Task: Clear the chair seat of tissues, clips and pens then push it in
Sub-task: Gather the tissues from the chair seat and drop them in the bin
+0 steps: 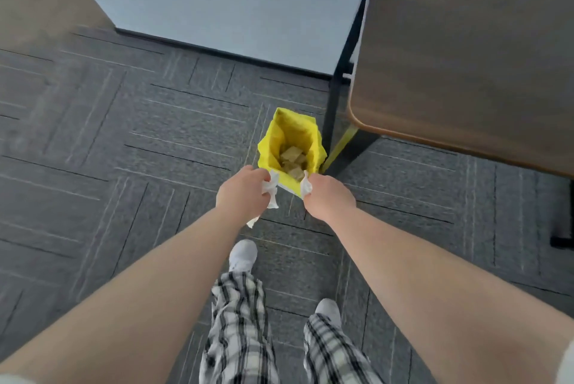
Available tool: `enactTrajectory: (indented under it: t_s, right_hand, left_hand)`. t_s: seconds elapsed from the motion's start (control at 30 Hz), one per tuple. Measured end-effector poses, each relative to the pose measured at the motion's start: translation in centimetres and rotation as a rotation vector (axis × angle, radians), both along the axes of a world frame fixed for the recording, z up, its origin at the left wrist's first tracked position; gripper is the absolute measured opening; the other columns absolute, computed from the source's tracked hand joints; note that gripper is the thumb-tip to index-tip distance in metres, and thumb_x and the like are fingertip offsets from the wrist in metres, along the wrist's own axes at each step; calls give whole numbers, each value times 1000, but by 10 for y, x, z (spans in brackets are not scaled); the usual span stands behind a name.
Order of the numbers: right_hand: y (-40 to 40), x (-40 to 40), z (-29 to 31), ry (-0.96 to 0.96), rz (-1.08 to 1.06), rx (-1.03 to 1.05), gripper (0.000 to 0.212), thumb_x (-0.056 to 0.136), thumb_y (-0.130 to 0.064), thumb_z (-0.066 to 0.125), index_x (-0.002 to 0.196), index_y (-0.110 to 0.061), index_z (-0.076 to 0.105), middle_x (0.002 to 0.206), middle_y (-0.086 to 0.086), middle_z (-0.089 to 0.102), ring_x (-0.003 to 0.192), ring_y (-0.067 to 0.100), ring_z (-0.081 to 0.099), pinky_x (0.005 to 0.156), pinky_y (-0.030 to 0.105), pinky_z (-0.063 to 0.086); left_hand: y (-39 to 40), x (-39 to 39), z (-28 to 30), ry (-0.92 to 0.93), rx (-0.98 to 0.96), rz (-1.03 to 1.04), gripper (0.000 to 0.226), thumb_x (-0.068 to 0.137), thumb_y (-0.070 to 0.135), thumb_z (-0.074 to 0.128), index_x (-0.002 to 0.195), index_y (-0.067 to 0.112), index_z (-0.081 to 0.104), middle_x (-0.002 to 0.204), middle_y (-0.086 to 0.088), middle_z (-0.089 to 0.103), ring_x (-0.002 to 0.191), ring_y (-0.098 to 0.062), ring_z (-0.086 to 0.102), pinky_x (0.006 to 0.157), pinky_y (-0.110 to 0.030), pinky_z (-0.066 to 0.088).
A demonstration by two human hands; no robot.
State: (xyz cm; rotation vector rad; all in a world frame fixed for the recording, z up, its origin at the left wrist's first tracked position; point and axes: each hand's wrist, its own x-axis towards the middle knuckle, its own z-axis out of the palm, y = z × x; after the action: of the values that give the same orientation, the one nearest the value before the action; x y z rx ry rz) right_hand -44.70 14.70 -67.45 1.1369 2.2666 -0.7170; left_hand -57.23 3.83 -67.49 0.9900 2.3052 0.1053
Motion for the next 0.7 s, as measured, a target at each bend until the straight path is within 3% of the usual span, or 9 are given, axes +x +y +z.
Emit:
enactTrajectory:
  t_s: [0.2, 0.43, 0.7]
  right_hand:
    - [11, -67, -58, -56, -250, -53, 26, 93, -20, 50, 119, -16, 50, 115, 10, 61, 102, 33, 60, 69, 36, 46]
    - [39, -121, -115, -107, -442, -55, 29, 94, -16, 48, 123, -13, 51, 118, 11, 61, 102, 33, 59, 71, 35, 44]
    - [73, -123, -168, -116, -661, -83, 41, 91, -20, 51, 131, -17, 45, 125, 11, 56, 111, 34, 56, 74, 34, 42]
  left_hand:
    - [37, -65, -62, -122, -7, -74, 32, 91, 25, 50, 123, 23, 54, 121, -3, 51, 106, -27, 57, 77, -35, 45]
    - [81, -107, -128, -191, -5, -141, 31, 91, 24, 50, 121, 21, 55, 119, -5, 52, 103, -28, 57, 73, -35, 43]
    - [136, -113, -180, -248, 20, -161, 30, 91, 23, 51, 121, 20, 54, 122, -4, 50, 100, -29, 58, 68, -34, 41]
